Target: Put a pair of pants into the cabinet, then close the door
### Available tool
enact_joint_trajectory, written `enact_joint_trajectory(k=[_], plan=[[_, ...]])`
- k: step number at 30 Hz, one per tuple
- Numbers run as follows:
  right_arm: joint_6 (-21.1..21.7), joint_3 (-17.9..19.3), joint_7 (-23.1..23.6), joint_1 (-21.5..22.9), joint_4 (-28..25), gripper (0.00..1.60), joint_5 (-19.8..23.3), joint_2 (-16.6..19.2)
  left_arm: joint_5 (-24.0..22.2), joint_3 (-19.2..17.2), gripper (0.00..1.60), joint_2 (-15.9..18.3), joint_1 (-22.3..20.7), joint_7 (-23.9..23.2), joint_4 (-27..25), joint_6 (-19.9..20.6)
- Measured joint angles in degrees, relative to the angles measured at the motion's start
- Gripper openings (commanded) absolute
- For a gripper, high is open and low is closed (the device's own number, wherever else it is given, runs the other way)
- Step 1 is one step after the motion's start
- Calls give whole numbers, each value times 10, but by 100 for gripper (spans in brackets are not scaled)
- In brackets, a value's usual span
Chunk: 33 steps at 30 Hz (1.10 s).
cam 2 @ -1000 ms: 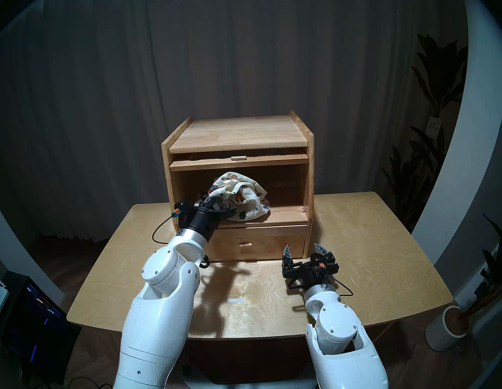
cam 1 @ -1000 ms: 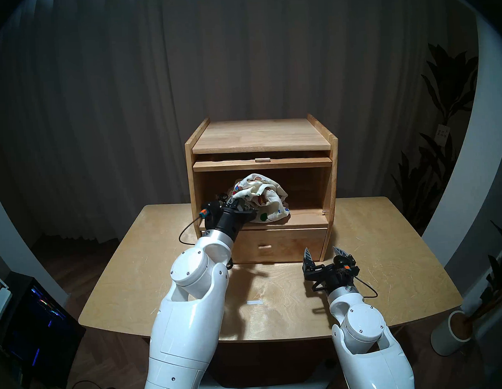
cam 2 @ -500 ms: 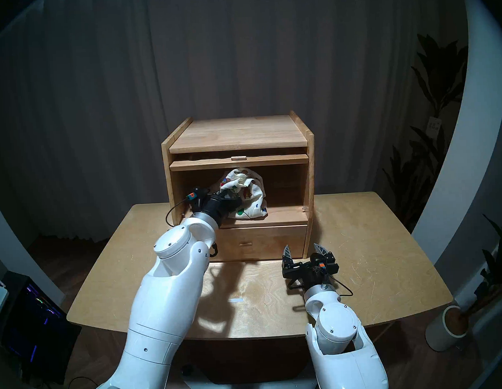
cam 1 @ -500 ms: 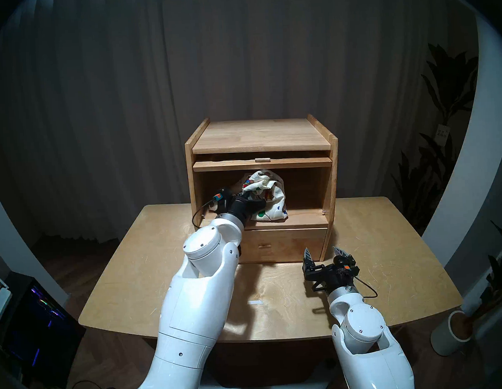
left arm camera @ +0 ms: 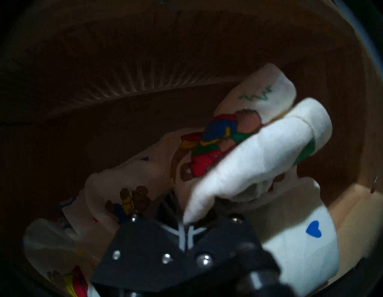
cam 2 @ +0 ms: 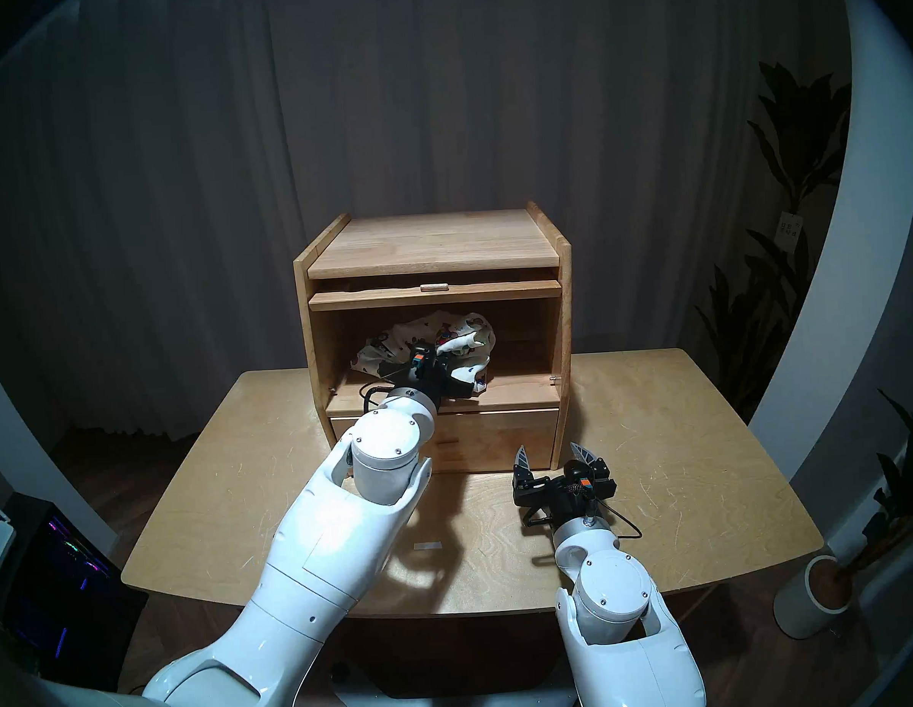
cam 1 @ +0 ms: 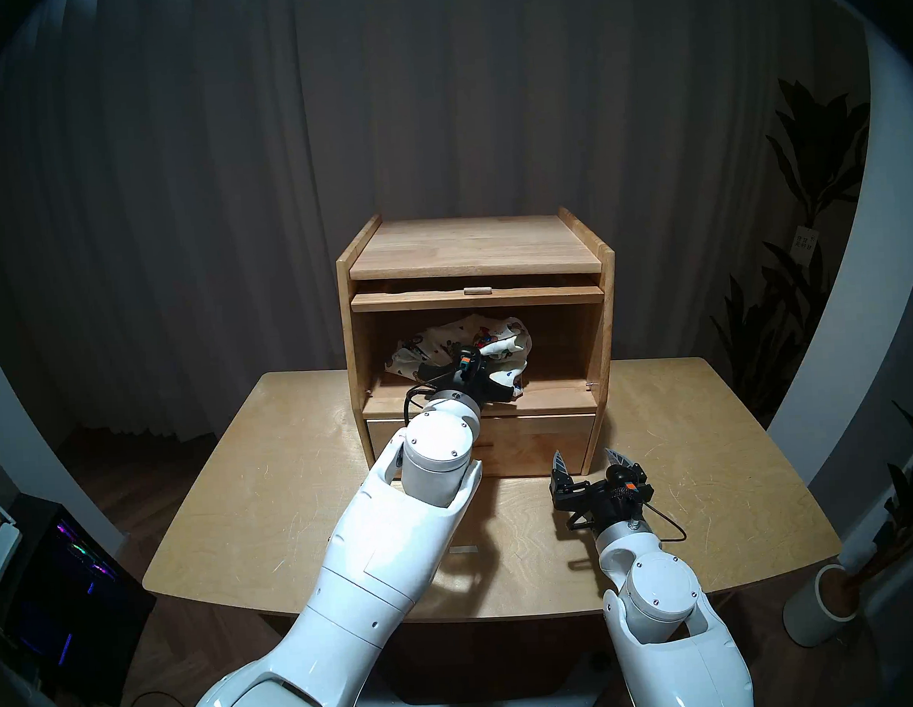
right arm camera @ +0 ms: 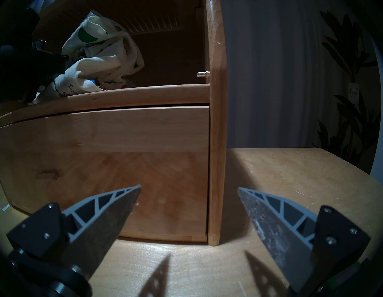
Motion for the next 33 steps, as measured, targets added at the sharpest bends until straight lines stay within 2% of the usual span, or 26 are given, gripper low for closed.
enact_joint_trajectory(k=[6, 11, 15, 22, 23, 24, 25, 33], plan=[[0, 0, 0, 0, 0, 160, 0, 0, 68, 2, 0, -8, -28, 21, 42, -9], [0, 0, 0, 0, -1, 160, 0, 0, 89, -11, 0, -18, -53, 29, 76, -14], [0, 0, 0, 0, -1, 160, 0, 0, 77, -21, 0, -27, -67, 25, 88, -18], [0, 0, 0, -1, -2, 160, 0, 0, 21, -45, 0, -49, -75, 6, 91, -27], [0, 0, 0, -1, -2, 160, 0, 0, 16, -46, 39, -51, -74, 4, 91, -28], [0, 0, 0, -1, -2, 160, 0, 0, 14, -46, 153, -52, -74, 3, 91, -29], [0, 0, 0, -1, -3, 160, 0, 0, 12, -46, 160, -54, -73, 3, 90, -30], [0, 0, 0, -1, -3, 160, 0, 0, 20, -16, 160, -53, -34, 20, 41, -32]])
